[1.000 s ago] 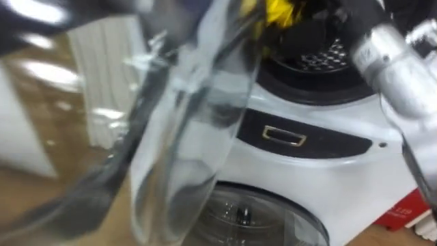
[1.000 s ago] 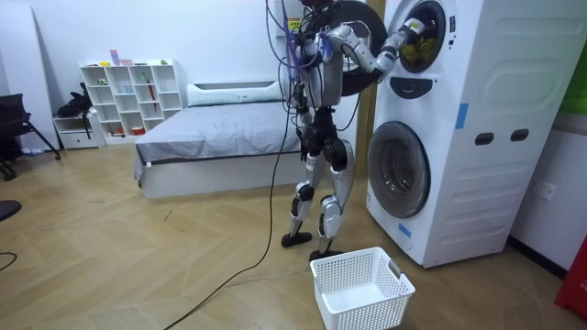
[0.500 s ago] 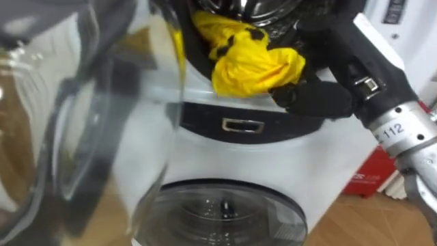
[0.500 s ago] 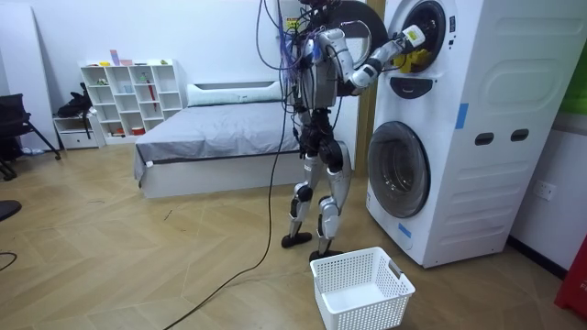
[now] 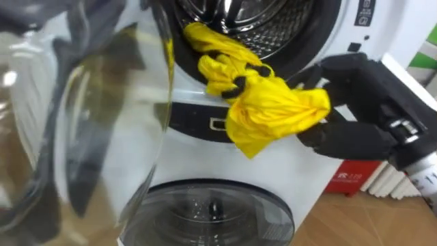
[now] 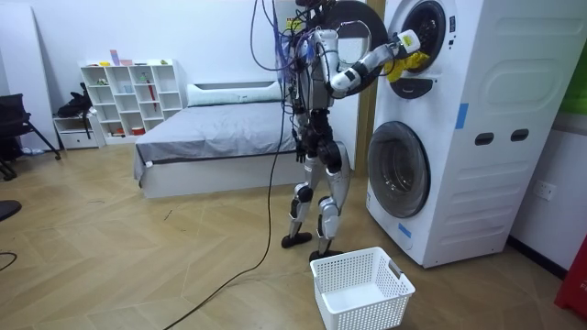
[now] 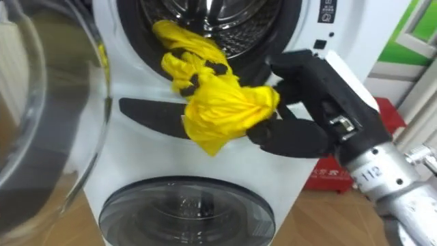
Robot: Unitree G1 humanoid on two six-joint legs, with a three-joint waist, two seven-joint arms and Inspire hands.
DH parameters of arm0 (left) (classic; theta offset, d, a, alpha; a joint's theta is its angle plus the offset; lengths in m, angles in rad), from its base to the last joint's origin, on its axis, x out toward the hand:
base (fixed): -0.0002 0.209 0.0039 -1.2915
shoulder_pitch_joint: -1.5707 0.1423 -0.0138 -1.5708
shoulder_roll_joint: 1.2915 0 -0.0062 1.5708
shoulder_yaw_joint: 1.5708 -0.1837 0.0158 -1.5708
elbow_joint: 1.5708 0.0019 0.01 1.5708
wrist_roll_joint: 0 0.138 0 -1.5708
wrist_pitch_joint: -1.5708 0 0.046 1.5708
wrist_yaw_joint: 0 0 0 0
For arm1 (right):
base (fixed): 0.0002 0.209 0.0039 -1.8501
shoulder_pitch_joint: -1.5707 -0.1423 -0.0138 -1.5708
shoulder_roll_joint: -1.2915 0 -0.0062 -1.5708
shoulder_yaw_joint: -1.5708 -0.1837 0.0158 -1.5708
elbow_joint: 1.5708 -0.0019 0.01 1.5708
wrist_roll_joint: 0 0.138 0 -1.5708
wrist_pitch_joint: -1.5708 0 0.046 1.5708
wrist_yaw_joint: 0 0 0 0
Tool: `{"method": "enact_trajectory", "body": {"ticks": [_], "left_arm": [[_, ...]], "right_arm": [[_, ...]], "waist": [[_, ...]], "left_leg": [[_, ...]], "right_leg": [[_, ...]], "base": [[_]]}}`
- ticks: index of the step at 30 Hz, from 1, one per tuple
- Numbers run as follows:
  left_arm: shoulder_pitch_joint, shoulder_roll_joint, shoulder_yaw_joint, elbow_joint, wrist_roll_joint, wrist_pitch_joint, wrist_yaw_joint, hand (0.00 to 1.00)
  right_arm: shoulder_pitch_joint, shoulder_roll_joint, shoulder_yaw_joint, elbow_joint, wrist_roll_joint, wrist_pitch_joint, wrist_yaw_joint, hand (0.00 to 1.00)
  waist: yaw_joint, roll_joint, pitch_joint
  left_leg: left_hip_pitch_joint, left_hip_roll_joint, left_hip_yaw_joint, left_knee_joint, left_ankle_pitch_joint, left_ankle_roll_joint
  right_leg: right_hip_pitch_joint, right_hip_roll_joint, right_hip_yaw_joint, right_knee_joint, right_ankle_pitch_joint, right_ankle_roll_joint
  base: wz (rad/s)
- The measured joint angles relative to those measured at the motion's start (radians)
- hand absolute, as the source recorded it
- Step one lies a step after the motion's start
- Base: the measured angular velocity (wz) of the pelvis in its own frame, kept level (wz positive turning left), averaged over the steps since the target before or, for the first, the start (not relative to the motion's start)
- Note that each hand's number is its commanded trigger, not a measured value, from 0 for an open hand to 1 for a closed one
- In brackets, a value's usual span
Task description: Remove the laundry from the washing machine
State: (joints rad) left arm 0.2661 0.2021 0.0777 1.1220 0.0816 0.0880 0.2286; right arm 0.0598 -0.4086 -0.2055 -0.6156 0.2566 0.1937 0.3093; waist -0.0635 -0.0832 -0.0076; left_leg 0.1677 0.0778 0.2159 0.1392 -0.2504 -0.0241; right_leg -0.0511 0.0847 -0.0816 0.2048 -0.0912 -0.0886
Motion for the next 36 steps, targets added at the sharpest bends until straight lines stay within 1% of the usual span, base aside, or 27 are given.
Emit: {"method": "enact_trajectory", "body": {"ticks": [2,3,4,6,7,8,9,11,13,14,15,16,17,19,20,21,22,23,24,25,26,27,29,31,34,36], "left_arm": [[-0.009,0.002,0.0,-0.001,0.0,-0.008,0.0,0.0],[-0.012,0.002,0.0,-0.001,0.0,-0.008,0.0,0.0],[-0.018,0.003,0.0,-0.001,0.004,-0.01,-0.001,0.0],[-0.032,0.007,0.001,-0.001,0.026,-0.01,-0.001,0.0],[-0.035,0.01,0.002,0.001,0.032,-0.01,-0.001,0.0],[-0.038,0.01,0.002,-0.001,0.032,-0.01,-0.002,0.0],[-0.04,0.01,0.002,-0.001,0.032,-0.011,-0.003,0.0],[-0.04,0.013,0.001,-0.001,0.032,-0.013,-0.006,0.0],[-0.043,0.015,0.007,-0.001,0.032,-0.018,-0.009,0.0],[-0.053,0.015,0.02,-0.004,0.032,-0.023,-0.02,0.0],[-0.062,0.017,0.021,-0.003,0.032,-0.024,-0.026,0.0],[-0.077,0.018,0.031,-0.006,0.032,-0.028,-0.034,0.0],[-0.089,0.018,0.037,-0.009,0.03,-0.036,-0.042,0.0],[-0.102,0.02,0.037,-0.01,0.029,-0.048,-0.044,0.0],[-0.106,0.019,0.037,-0.01,0.029,-0.053,-0.046,0.0],[-0.107,0.019,0.037,-0.01,0.029,-0.053,-0.047,0.0],[-0.109,0.019,0.038,-0.008,0.03,-0.053,-0.047,0.0],[-0.108,0.019,0.038,-0.003,0.03,-0.053,-0.05,0.0],[-0.107,0.02,0.04,-0.002,0.03,-0.053,-0.053,0.0],[-0.098,0.021,0.047,-0.002,0.03,-0.053,-0.061,0.0],[-0.093,0.021,0.049,-0.002,0.03,-0.052,-0.066,0.0],[-0.093,0.02,0.049,-0.001,0.03,-0.051,-0.068,0.0],[-0.099,0.02,0.056,-0.001,0.03,-0.051,-0.073,0.0],[-0.1,0.022,0.071,0.0,0.029,-0.05,-0.079,0.0],[-0.101,0.022,0.076,0.002,0.029,-0.044,-0.086,0.0],[-0.101,0.022,0.076,0.004,0.029,-0.043,-0.09,0.0]], "right_arm": [[0.037,0.002,-0.027,0.0,0.056,-0.001,0.0,1.0],[0.044,0.002,-0.032,0.0,0.068,-0.002,0.0,1.0],[0.05,0.002,-0.042,0.0,0.084,-0.002,0.001,1.0],[0.058,0.002,-0.07,0.0,0.093,-0.007,0.002,1.0],[0.06,0.002,-0.095,0.0,0.1,-0.008,0.002,1.0],[0.061,0.002,-0.117,0.0,0.104,-0.008,0.001,1.0],[0.061,0.002,-0.128,0.0,0.112,-0.008,0.001,1.0],[0.061,0.001,-0.157,0.0,0.141,-0.009,-0.004,1.0],[0.061,0.002,-0.187,0.0,0.148,-0.011,-0.008,1.0],[0.061,0.002,-0.212,0.0,0.148,-0.014,-0.016,1.0],[0.069,0.002,-0.233,-0.003,0.148,-0.019,-0.024,1.0],[0.082,0.0,-0.274,-0.004,0.148,-0.02,-0.042,1.0],[0.082,-0.004,-0.3,-0.008,0.149,-0.022,-0.061,1.0],[0.082,-0.005,-0.32,-0.019,0.154,-0.024,-0.084,1.0],[0.081,-0.008,-0.333,-0.029,0.154,-0.026,-0.091,1.0],[0.081,-0.011,-0.337,-0.031,0.154,-0.029,-0.093,1.0],[0.08,-0.019,-0.341,-0.032,0.154,-0.031,-0.103,1.0],[0.08,-0.03,-0.353,-0.033,0.154,-0.031,-0.11,1.0],[0.08,-0.03,-0.361,-0.034,0.154,-0.031,-0.112,1.0],[0.08,-0.033,-0.368,-0.034,0.152,-0.031,-0.122,1.0],[0.079,-0.036,-0.378,-0.035,0.152,-0.031,-0.13,1.0],[0.079,-0.039,-0.384,-0.035,0.153,-0.031,-0.135,1.0],[0.078,-0.044,-0.406,-0.034,0.153,-0.031,-0.157,1.0],[0.076,-0.047,-0.408,-0.031,0.154,-0.031,-0.175,1.0],[0.074,-0.05,-0.408,-0.031,0.156,-0.03,-0.18,1.0],[0.074,-0.051,-0.408,-0.031,0.17,-0.029,-0.18,1.0]], "waist": [[-0.024,-0.003,0.0021],[-0.029,-0.003,0.0021],[-0.042,-0.003,0.002],[-0.059,-0.005,0.0011],[-0.074,-0.005,0.0011],[-0.081,-0.004,0.0023],[-0.084,-0.003,0.0028],[-0.111,-0.005,0.0022],[-0.138,-0.01,0.0037],[-0.156,-0.013,0.0029],[-0.154,-0.015,-0.0002],[-0.148,-0.019,-0.0028],[-0.149,-0.019,-0.0028],[-0.15,-0.02,-0.0032],[-0.156,-0.019,-0.0026],[-0.162,-0.019,-0.0024],[-0.179,-0.018,-0.002],[-0.187,-0.007,-0.0011],[-0.19,-0.006,-0.0007],[-0.196,-0.005,-0.0014],[-0.209,-0.006,-0.0017],[-0.215,-0.006,-0.0018],[-0.222,-0.007,-0.0018],[-0.235,-0.009,-0.002],[-0.243,-0.009,-0.0026],[-0.249,-0.01,-0.0025]], "left_leg": [[0.0,0.0,0.01,0.0,0.0,0.0],[0.001,0.001,0.017,0.0,0.0,0.0],[0.003,0.002,0.032,0.0,0.0,0.0],[0.001,0.001,0.048,0.0,0.0,0.0],[0.002,0.001,0.062,0.0,0.0,0.0],[0.008,0.002,0.084,0.0,0.0,0.0],[0.012,0.002,0.093,0.0,0.0,0.0],[0.026,0.002,0.131,0.0,0.0,0.0],[0.031,0.003,0.152,0.0,0.0,-0.001],[0.036,0.003,0.177,0.001,0.0,-0.001],[0.036,0.004,0.197,0.002,-0.001,-0.001],[0.036,0.006,0.219,0.01,-0.003,-0.005],[0.038,0.011,0.245,0.012,-0.009,-0.014],[0.044,0.015,0.271,0.013,-0.012,-0.019],[0.046,0.016,0.285,0.013,-0.014,-0.02],[0.046,0.017,0.294,0.013,-0.015,-0.021],[0.046,0.02,0.311,0.013,-0.019,-0.022],[0.047,0.029,0.33,0.012,-0.037,-0.025],[0.046,0.033,0.337,0.012,-0.048,-0.03],[0.047,0.036,0.362,0.012,-0.049,-0.031],[0.048,0.042,0.376,0.014,-0.051,-0.032],[0.048,0.042,0.384,0.015,-0.051,-0.032],[0.048,0.044,0.417,0.027,-0.055,-0.036],[0.051,0.046,0.435,0.031,-0.057,-0.037],[0.055,0.047,0.462,0.034,-0.058,-0.041],[0.052,0.048,0.469,0.037,-0.059,-0.041]], "right_leg": [[-0.004,0.001,0.004,-0.001,0.0,0.0],[-0.005,0.003,0.01,-0.001,0.0,0.0],[-0.008,0.005,0.02,-0.001,0.0,0.0],[-0.018,0.007,0.033,0.004,0.001,0.0],[-0.022,0.011,0.046,0.005,0.001,0.001],[-0.022,0.013,0.055,0.006,0.003,0.0],[-0.022,0.015,0.062,0.006,0.003,0.0],[-0.022,0.025,0.098,0.008,0.003,0.0],[-0.023,0.03,0.114,0.007,0.004,0.0],[-0.029,0.037,0.135,0.004,0.007,0.001],[-0.038,0.041,0.148,0.002,0.008,0.001],[-0.038,0.046,0.163,0.001,0.01,0.001],[-0.038,0.055,0.179,0.0,0.012,0.001],[-0.039,0.066,0.204,0.0,0.022,-0.001],[-0.039,0.074,0.221,0.0,0.029,-0.002],[-0.04,0.077,0.227,-0.001,0.033,-0.003],[-0.043,0.084,0.24,0.0,0.04,-0.003],[-0.052,0.098,0.251,0.001,0.049,-0.004],[-0.055,0.106,0.261,0.002,0.055,-0.006],[-0.057,0.111,0.272,0.001,0.069,-0.009],[-0.06,0.115,0.282,0.002,0.076,-0.009],[-0.062,0.116,0.288,0.003,0.079,-0.009],[-0.072,0.128,0.32,0.007,0.09,-0.009],[-0.073,0.134,0.333,0.012,0.094,-0.011],[-0.077,0.145,0.359,0.017,0.1,-0.011],[-0.083,0.148,0.366,0.018,0.104,-0.012]], "base": [[-0.11],[-0.24],[-0.27],[-0.26],[-0.34],[-0.37],[-0.44],[-0.45],[-0.36],[-0.38],[-0.38],[-0.33],[-0.28],[-0.43],[-0.48],[-0.41],[-0.42],[-0.44],[-0.57],[-0.54],[-0.49],[-0.41],[-0.41],[-0.32],[-0.26],[-0.15]]}}
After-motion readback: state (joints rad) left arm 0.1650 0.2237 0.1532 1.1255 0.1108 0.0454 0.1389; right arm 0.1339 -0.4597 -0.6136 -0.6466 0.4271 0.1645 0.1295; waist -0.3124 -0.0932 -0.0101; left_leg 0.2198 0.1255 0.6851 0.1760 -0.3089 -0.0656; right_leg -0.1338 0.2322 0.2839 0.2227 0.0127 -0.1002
